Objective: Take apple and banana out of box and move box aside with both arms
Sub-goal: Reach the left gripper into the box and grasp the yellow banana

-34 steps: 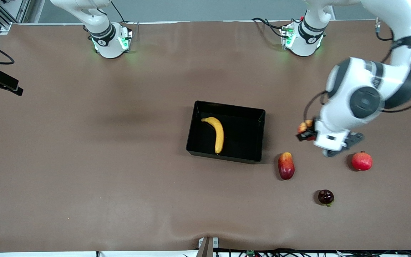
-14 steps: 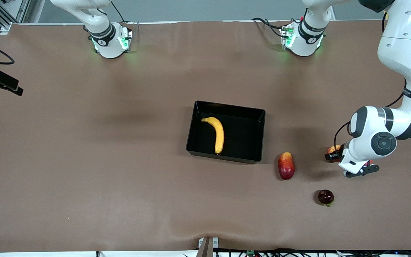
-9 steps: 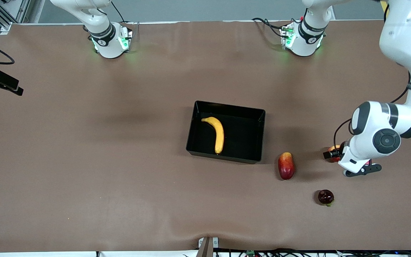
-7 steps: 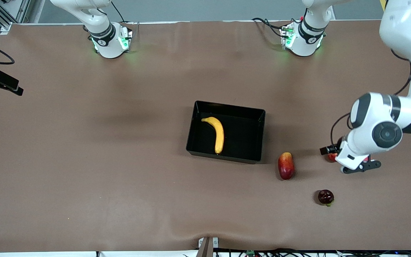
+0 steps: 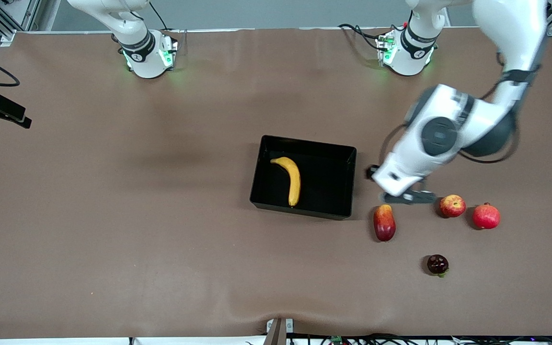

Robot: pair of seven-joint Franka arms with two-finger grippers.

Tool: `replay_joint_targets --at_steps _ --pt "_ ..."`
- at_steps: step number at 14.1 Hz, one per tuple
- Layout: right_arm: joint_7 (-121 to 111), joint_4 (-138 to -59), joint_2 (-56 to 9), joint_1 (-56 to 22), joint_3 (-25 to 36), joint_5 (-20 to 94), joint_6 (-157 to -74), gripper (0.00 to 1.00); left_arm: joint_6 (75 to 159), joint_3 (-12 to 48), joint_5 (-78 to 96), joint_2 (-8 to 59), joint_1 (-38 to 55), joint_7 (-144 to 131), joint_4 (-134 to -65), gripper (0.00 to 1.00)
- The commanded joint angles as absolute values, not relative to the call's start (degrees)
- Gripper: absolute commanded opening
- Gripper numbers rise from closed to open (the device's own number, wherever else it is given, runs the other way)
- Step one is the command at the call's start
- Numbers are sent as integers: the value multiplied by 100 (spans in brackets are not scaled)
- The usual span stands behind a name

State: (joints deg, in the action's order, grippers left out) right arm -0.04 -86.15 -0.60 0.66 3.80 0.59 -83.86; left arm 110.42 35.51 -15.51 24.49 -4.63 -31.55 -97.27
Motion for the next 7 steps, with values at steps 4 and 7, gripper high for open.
replay_joint_targets --at_steps 4,7 --pt "0 -8543 -79 141 325 79 -8323 100 11616 3419 -2063 3575 826 -4569 -8930 100" --pt "0 -8534 -79 141 325 79 -8323 100 12487 3349 -2468 4120 1290 -5402 -8877 100"
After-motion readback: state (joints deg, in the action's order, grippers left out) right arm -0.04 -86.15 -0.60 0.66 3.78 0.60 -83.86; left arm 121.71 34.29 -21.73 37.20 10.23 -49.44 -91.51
